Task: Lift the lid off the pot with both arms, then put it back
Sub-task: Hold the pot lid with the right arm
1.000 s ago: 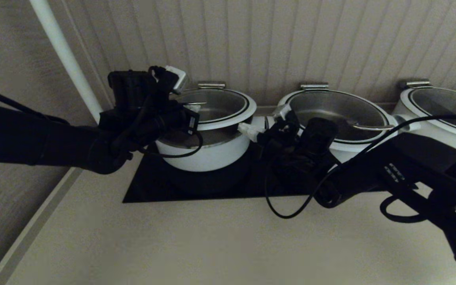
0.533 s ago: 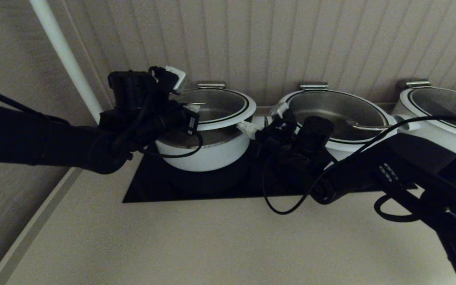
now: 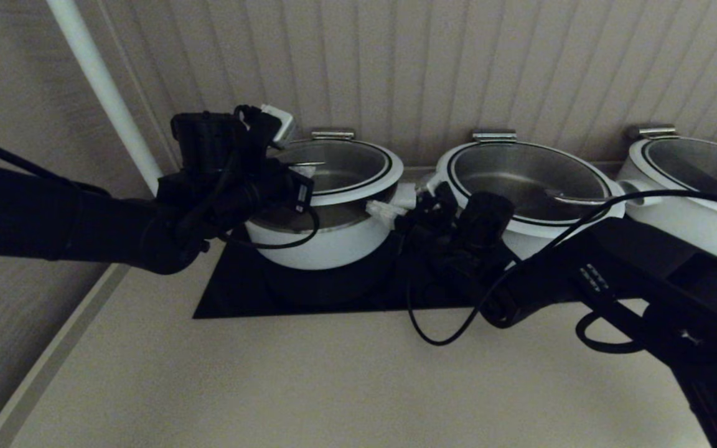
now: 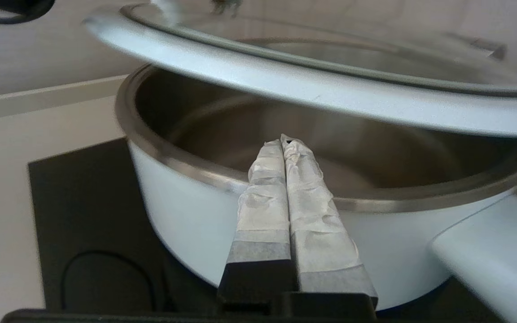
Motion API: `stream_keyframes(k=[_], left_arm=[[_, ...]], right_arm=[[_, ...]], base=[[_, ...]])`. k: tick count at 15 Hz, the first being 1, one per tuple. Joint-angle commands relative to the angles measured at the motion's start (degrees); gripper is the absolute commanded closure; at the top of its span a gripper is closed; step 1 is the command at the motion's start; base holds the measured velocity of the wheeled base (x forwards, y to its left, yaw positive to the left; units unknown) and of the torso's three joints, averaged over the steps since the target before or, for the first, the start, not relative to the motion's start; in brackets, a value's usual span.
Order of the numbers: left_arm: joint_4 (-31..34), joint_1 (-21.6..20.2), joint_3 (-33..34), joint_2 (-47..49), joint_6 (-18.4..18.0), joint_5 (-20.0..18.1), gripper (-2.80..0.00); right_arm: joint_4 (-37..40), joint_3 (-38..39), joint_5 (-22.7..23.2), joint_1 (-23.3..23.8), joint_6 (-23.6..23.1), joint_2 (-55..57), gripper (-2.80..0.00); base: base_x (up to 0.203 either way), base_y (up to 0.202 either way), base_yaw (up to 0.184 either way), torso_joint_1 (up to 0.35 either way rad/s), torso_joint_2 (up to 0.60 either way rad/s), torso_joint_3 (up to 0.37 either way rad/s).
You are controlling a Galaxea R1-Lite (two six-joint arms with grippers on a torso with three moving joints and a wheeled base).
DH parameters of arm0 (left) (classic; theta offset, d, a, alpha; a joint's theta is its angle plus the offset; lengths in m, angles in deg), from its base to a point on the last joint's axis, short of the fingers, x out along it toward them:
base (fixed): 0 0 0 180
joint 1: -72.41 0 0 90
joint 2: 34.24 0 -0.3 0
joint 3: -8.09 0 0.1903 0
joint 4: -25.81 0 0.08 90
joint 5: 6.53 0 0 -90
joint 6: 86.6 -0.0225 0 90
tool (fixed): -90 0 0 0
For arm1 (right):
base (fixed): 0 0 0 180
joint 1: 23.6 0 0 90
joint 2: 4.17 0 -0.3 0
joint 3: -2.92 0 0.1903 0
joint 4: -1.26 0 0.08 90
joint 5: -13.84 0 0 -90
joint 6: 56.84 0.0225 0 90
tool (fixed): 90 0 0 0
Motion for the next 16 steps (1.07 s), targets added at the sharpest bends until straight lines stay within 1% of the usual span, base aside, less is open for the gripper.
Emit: stream_keyframes(k=[1,7,12,16], left_arm=[[-0.2,-0.02,0.02,0.19,-0.11,-0.01,0.0],[-0.2,0.0,0.02,-0.07,-0.11,-0.01,0.0],[-0.2,-0.09,0.21,-0.61,-0.11,-0.01,0.0],[-0.2,-0.29,2.07,-2.1,-0.11,-0.01,0.0]], right_arm=[[-0.29,-1.01,0.2,0.05,-0.04,0.1,0.0],[6.56,-11.23,0.2,0.05,-0.04,1.54,0.0],[6.58,-11.47,0.2,0.05,-0.04,1.67,0.0],[6.41,-11.38,0.12,0.05,-0.12,1.58,0.0]], base=[[0.0,0.0,0.0,0.0,0.0,0.0],[0.0,0.0,0.0,0.0,0.0,0.0],[0.0,0.0,0.0,0.0,0.0,0.0],[0.0,0.0,0.0,0.0,0.0,0.0]])
